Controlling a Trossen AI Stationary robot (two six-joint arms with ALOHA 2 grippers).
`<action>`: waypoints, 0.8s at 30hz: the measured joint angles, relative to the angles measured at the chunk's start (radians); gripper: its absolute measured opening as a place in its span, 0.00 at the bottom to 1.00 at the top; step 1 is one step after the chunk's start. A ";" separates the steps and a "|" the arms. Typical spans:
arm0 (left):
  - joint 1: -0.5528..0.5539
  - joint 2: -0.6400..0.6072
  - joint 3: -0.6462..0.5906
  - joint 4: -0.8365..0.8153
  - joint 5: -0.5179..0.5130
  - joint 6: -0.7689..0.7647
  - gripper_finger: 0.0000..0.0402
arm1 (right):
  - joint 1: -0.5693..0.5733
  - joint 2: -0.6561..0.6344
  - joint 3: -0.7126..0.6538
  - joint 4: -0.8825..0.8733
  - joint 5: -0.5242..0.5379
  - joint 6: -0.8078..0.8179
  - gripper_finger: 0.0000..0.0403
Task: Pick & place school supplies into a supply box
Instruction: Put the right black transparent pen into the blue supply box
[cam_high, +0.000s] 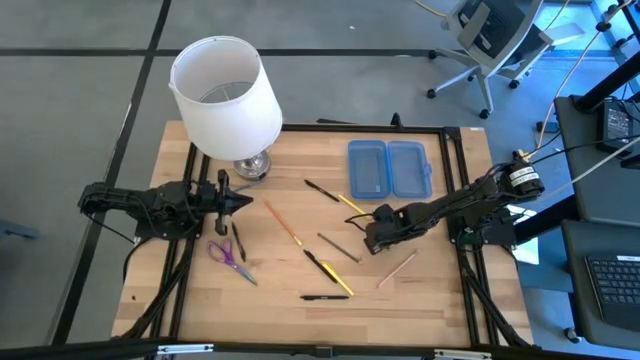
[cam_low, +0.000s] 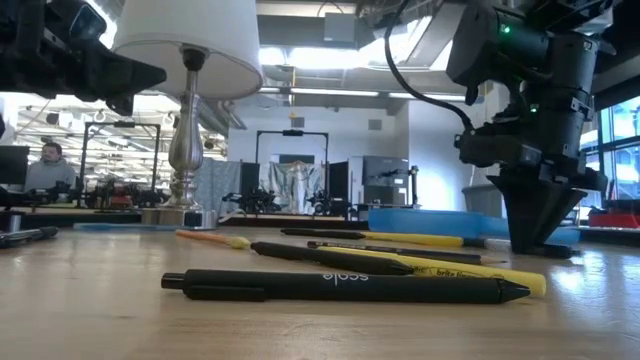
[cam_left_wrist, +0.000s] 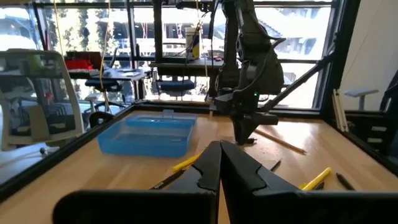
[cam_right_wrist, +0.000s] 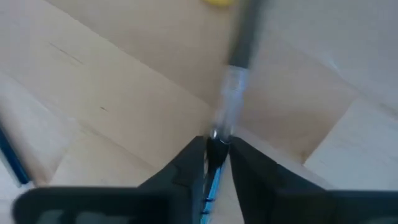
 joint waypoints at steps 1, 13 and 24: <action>0.000 0.000 0.000 0.000 0.000 0.014 0.01 | 0.000 -0.003 0.000 -0.001 -0.004 -0.004 0.16; 0.000 0.000 0.000 0.000 -0.054 0.105 0.01 | -0.001 -0.159 -0.003 -0.002 -0.021 -0.007 0.10; 0.000 0.000 0.000 0.083 -0.098 0.106 0.01 | -0.151 -0.347 -0.001 -0.004 0.216 -0.022 0.11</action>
